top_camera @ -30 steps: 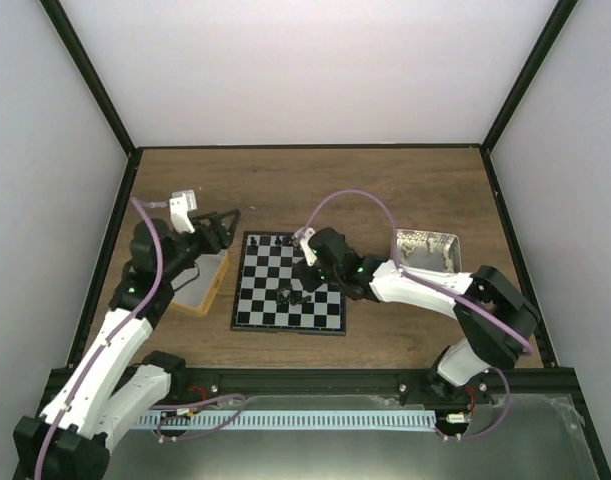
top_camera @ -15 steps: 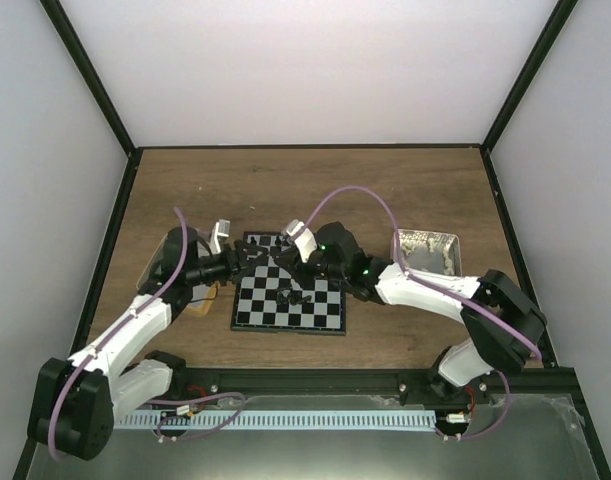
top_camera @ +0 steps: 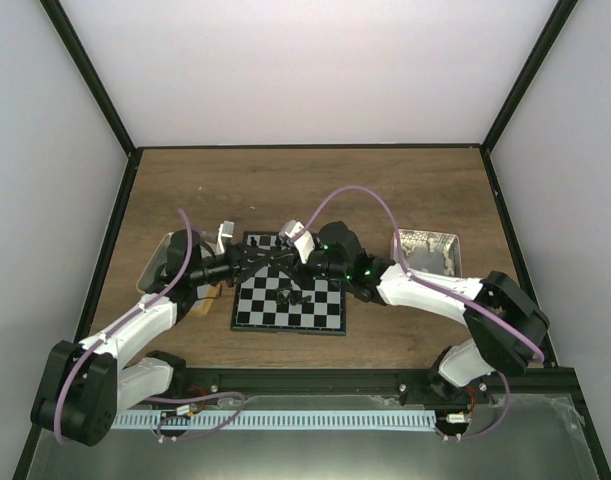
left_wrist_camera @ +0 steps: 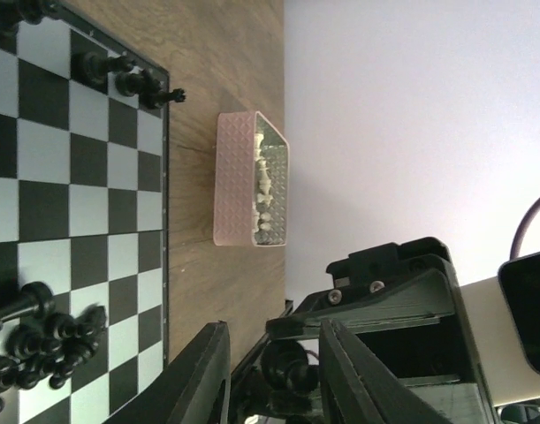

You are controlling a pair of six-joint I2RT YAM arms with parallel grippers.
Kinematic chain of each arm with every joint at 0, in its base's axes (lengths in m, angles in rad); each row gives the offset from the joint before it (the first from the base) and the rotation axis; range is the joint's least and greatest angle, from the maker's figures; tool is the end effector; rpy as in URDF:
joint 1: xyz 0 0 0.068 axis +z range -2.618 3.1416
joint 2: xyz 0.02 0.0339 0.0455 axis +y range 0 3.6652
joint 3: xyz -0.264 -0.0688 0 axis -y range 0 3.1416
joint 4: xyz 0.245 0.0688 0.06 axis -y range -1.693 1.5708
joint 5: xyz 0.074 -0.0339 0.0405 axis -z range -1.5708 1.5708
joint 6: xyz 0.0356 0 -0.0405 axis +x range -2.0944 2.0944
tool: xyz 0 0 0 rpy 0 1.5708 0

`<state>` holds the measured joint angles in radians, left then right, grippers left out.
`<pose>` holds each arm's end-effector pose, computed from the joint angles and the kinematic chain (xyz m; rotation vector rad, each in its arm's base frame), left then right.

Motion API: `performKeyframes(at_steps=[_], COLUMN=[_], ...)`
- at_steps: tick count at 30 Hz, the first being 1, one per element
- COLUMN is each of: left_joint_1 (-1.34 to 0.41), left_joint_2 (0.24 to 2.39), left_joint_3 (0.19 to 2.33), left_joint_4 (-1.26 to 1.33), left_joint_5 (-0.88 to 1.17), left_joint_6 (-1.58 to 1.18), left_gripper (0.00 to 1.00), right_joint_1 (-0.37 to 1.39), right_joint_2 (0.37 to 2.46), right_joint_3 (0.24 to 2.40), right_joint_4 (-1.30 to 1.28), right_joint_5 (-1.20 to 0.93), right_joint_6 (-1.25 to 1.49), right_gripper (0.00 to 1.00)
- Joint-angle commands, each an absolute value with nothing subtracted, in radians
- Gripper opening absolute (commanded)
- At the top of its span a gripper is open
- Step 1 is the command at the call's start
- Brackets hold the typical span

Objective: Set up the chess pieces on the board
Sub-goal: Pick up the chess piece from the chessboard.

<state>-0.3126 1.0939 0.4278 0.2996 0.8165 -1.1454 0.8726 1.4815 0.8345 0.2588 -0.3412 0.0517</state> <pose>0.2017 -0.0925 0.2086 -0.2850 2.2242 -1.6775 0.2015 0.2586 0.2359 -1.0316 1.7785 0.9264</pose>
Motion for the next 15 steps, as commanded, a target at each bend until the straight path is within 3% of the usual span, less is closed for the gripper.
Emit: performKeyframes(at_steps=[1, 5, 15], left_joint_1=[-0.320, -0.323, -0.348], left_joint_2=[1.098, 1.100, 1.082], left_joint_3=[0.423, 0.421, 0.402], left_joint_4=[0.382, 0.395, 0.411], left_joint_5=[0.835, 0.841, 0.851], left_joint_6=[-1.186, -1.202, -1.231], left_gripper=[0.28, 0.19, 0.07], right_joint_1=[0.868, 0.868, 0.868], right_joint_2=[1.469, 1.482, 1.493], right_joint_3=[0.839, 0.844, 0.853], right_joint_4=[0.292, 0.291, 0.292], right_joint_5=[-0.362, -0.357, -0.330], right_joint_6=[0.040, 0.043, 0.070], right_gripper=[0.16, 0.15, 0.15])
